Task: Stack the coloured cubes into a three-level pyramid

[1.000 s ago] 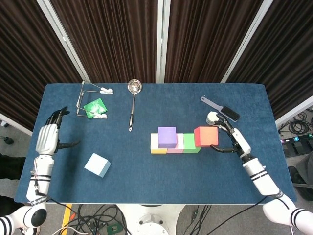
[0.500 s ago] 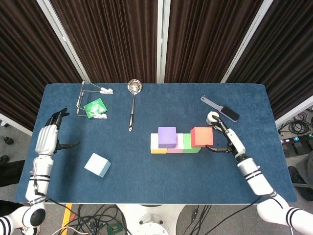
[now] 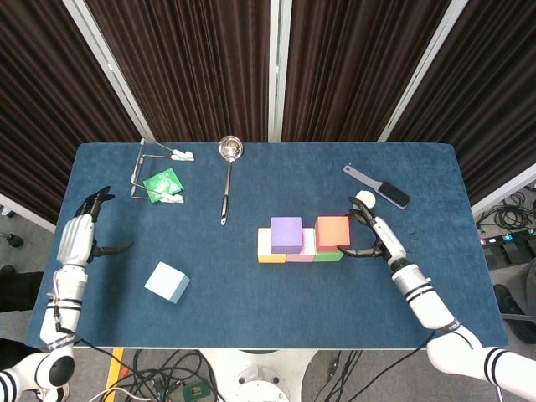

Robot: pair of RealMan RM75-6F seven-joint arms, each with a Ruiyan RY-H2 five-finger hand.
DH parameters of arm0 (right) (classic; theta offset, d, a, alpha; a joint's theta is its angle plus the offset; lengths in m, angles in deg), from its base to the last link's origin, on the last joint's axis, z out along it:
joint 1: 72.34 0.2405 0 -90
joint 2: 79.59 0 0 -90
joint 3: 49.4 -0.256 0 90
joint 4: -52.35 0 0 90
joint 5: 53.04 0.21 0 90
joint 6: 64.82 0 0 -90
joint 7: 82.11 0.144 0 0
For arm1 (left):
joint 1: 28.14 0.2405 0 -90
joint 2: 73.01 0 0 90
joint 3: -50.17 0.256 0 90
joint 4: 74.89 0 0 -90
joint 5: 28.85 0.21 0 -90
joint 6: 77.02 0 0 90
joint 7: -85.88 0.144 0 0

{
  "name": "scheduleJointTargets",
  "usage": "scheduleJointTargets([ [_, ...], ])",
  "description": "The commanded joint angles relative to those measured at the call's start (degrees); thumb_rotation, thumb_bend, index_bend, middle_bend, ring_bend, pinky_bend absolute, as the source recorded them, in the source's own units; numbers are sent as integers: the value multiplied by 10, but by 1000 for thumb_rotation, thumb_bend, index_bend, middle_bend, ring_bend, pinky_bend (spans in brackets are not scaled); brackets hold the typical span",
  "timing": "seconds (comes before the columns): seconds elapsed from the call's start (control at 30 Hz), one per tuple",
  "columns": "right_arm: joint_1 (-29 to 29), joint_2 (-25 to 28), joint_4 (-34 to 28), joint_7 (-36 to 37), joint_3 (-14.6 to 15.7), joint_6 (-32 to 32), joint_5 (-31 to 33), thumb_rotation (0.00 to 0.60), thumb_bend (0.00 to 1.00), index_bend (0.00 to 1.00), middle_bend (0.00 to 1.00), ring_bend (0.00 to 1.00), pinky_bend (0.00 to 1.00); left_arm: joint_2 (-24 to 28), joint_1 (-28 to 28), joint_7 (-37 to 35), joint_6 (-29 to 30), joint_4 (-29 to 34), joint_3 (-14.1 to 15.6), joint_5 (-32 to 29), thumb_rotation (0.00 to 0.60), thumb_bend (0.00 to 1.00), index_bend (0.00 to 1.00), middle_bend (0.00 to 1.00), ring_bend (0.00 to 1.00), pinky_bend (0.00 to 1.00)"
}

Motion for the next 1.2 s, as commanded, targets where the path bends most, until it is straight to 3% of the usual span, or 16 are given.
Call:
scheduleJointTargets([
  [0.03,0,0,-9,-12,-5,2,7,600,129,0,604,76,0,0,1,-7,-2,-4,0,2,600,16,57,154,43,139],
  [1.2,-17,-25,-46,-88,-30,4,40,600,125,0,571,76,0,-1,8,-34,-8,-25,3,10,600,16,61,154,43,139],
])
